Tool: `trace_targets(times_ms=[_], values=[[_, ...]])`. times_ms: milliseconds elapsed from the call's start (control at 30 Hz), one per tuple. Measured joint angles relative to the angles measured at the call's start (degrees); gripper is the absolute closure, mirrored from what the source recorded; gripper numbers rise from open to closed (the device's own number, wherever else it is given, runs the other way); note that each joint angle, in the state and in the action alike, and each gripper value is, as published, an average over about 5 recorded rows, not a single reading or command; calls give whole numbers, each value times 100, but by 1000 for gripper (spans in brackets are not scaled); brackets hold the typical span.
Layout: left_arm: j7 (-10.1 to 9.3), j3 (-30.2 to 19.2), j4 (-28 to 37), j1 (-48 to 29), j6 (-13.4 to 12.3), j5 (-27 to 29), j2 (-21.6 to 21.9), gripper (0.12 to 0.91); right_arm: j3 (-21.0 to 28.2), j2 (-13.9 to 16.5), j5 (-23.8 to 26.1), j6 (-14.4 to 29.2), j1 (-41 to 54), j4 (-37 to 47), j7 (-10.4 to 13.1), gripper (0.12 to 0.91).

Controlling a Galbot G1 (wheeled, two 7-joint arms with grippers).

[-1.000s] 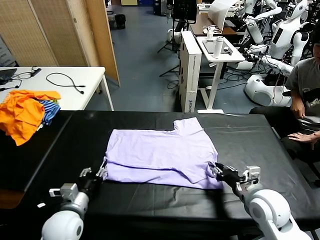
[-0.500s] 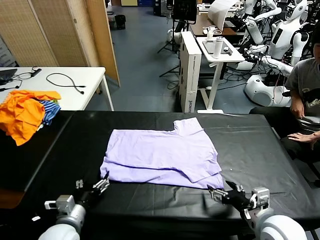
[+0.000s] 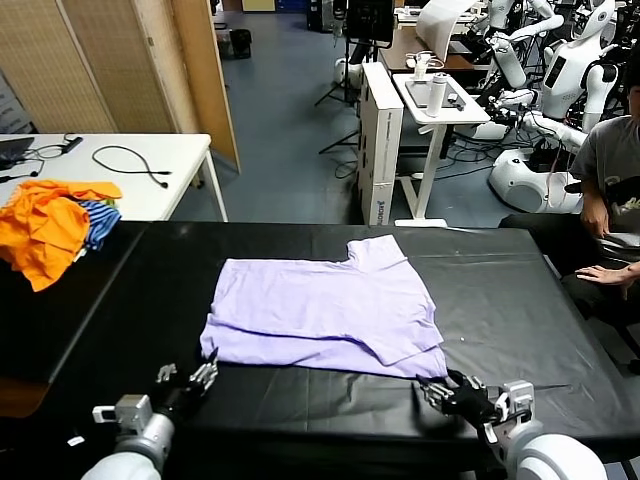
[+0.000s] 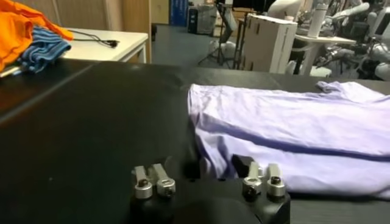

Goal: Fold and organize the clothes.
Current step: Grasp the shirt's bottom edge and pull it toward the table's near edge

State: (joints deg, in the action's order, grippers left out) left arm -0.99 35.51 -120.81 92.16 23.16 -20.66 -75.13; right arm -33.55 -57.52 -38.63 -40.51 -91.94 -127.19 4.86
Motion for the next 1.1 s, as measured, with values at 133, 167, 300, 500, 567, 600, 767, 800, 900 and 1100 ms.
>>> trace_targets(times_ms=[133,167,300,500,567,600,767,800,900,1100], values=[[5,5,-3,35,-2,38,31,851,-5,36,-1,-29,-26,-40,19,885],[5,15,-5,53,-3,42,46,878,-12,50,-2,-50,-42,-61,28,884],[2,77,-54,160,-3,44,115,885,-72,128,-17,-149,-125,-177,87,885],[-15,234,-213,414,15,91,306,885,-223,316,-154,-163,-324,-449,161,885],[-17,297,-276,549,25,132,380,885,-265,383,-197,-164,-417,-560,170,885],[-19,332,-312,631,30,159,413,885,-282,412,-207,-164,-468,-618,178,885],[-17,496,-524,1121,41,375,467,885,-309,487,-170,-166,-697,-821,217,885],[-16,526,-572,1229,41,426,461,885,-306,497,-146,-167,-736,-843,219,885],[-17,600,-703,1535,46,520,422,885,-289,533,-68,-168,-859,-900,221,885],[-50,697,-932,1996,43,553,336,885,-227,561,-21,-169,-1085,-930,276,885]])
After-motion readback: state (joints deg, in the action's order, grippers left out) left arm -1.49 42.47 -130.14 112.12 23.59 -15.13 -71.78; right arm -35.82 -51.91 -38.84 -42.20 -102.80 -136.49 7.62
